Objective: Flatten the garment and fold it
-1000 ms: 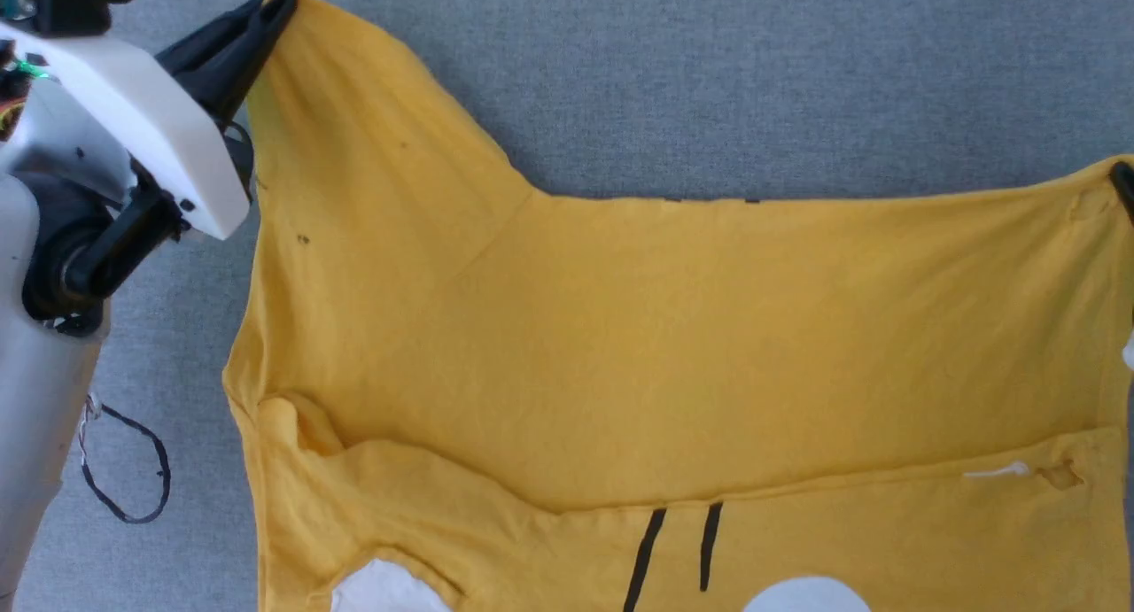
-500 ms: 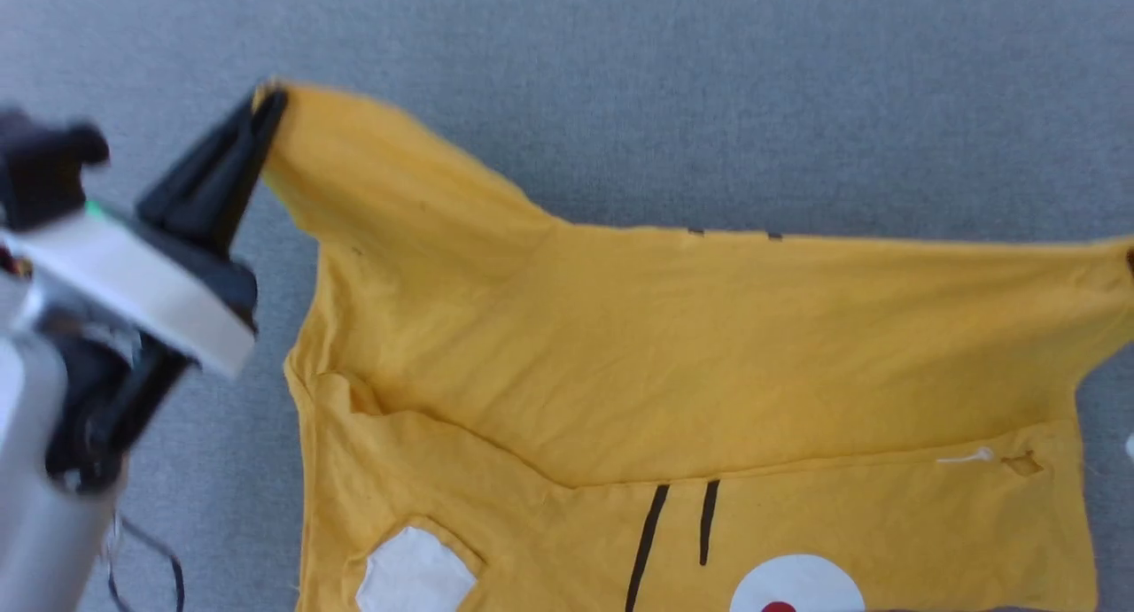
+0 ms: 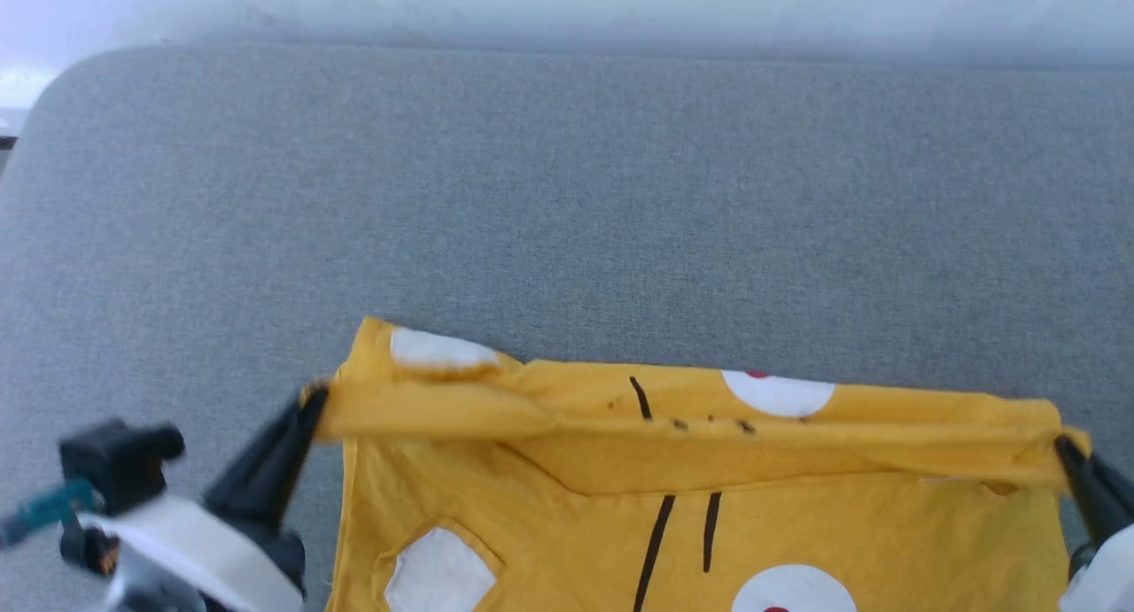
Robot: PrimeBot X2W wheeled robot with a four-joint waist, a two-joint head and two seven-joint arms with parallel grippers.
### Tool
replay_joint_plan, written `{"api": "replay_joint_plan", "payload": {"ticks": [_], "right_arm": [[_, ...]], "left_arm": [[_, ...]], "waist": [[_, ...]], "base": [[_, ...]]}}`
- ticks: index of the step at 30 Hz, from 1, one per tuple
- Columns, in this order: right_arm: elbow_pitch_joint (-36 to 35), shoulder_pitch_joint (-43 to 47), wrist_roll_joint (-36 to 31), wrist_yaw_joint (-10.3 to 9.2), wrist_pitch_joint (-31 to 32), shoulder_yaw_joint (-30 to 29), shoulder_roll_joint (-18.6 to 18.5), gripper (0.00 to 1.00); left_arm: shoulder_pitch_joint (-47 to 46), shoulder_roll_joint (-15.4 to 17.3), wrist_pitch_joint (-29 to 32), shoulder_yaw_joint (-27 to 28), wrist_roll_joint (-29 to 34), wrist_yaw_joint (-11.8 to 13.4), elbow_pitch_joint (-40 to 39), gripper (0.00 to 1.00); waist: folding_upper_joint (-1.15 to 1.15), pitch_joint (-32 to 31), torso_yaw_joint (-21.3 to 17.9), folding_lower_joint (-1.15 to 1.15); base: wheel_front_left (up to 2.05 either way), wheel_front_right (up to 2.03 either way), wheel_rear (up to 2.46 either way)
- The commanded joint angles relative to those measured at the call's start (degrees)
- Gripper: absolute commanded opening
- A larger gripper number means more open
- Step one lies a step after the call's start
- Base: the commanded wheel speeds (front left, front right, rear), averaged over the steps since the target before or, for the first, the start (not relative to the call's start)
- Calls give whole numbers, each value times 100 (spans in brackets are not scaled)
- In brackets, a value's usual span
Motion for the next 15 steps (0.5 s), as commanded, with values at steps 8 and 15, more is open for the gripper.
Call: {"api": "replay_joint_plan", "payload": {"ticks": [8, 15], "right_arm": [[443, 273, 18, -5, -196, 268, 117, 0], [823, 99, 39, -5, -137, 535, -18, 100]], "left_arm": [[513, -220, -48, -359, 8, 57, 400, 0], [312, -486, -30, -652, 86, -1, 1027, 51]], "waist": [[0, -172, 20, 2], [0, -242, -42, 2]], "base": [[0, 0, 0], [0, 0, 0]]}}
